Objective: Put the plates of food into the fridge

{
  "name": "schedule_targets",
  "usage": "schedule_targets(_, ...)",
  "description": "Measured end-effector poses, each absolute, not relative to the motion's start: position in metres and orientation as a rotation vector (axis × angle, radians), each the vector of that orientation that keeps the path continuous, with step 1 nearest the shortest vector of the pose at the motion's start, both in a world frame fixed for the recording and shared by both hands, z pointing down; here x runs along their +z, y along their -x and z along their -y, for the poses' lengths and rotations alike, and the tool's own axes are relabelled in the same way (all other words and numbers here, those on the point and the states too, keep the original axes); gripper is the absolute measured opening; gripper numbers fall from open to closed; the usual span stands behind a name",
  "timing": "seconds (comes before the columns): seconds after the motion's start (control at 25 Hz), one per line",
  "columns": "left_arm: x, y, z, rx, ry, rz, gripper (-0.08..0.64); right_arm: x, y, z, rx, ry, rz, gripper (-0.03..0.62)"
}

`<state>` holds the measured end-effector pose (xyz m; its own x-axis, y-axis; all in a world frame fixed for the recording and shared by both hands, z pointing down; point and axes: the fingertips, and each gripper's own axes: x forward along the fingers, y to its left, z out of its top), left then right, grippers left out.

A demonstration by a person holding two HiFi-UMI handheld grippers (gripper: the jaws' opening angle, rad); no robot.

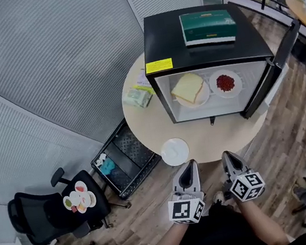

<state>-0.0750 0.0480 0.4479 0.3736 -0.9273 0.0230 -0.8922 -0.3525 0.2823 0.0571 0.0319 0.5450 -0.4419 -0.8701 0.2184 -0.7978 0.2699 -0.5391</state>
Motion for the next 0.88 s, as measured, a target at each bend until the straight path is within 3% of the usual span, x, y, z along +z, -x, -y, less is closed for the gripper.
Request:
schedule_targets(0.48,0.496,0.192,-0.019,-0.153,-2.304,1.589,0.004,0.713,0.079,-0.036,-1.617,1.370,-1.900,0.012)
schedule_targets(0.68,0.513,0.200,-0.008,-0.126,-2.308,1.553,0.005,0.757,0.113,-0.034,-1.771,1.275,-1.687,0.094)
schedule_targets(0.88,0.524,0.204,-0.003,-0.110,-2.311,1.538,0.005,0.780,0.133,-0.029,-1.848,1.215,-1.556,0.109)
